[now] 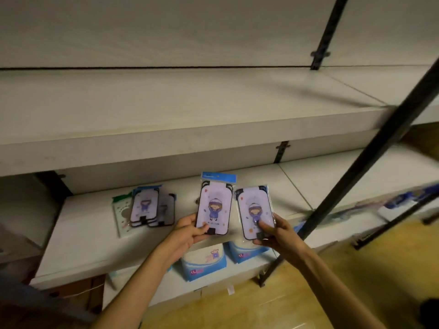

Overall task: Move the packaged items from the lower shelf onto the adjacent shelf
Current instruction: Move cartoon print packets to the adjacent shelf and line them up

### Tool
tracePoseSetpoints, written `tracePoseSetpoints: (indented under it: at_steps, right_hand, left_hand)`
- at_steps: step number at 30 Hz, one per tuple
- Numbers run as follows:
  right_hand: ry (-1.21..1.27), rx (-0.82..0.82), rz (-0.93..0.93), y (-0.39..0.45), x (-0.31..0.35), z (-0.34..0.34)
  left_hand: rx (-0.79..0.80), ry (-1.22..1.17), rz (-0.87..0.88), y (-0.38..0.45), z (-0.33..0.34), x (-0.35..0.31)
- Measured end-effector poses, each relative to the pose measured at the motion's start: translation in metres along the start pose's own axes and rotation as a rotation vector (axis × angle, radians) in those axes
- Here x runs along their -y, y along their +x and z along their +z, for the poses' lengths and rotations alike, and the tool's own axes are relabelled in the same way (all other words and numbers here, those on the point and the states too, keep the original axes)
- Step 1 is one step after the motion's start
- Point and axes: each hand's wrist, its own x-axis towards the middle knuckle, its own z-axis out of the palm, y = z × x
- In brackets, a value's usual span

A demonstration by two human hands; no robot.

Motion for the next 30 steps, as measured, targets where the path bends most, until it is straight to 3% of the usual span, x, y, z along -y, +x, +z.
tracePoseSetpoints:
  at_steps: [7, 15, 23, 30]
  right_hand:
    - [0.035, -0.017, -0.106, -0.072, 0.026, -0.093]
    - [-0.011, -0.071, -0.2, -0.144, 0.07, -0.228]
    - [0.055, -0.143, -0.306, -0.188, 0.147, -0.345]
    - [-0.021, -0.157, -0.443, -0.18, 0.237, -0.402]
  left_hand:
    - [0.186, 0.175, 0.066, -0.014, 0.114, 0.006]
    - [0.298, 0.326, 0.214, -0.019, 0.289, 0.009]
    - [0.25, 0.385, 0.378, -0.02, 0.461, -0.015]
    - [0.265, 0.319, 0.509, -0.016, 0.581, -0.064]
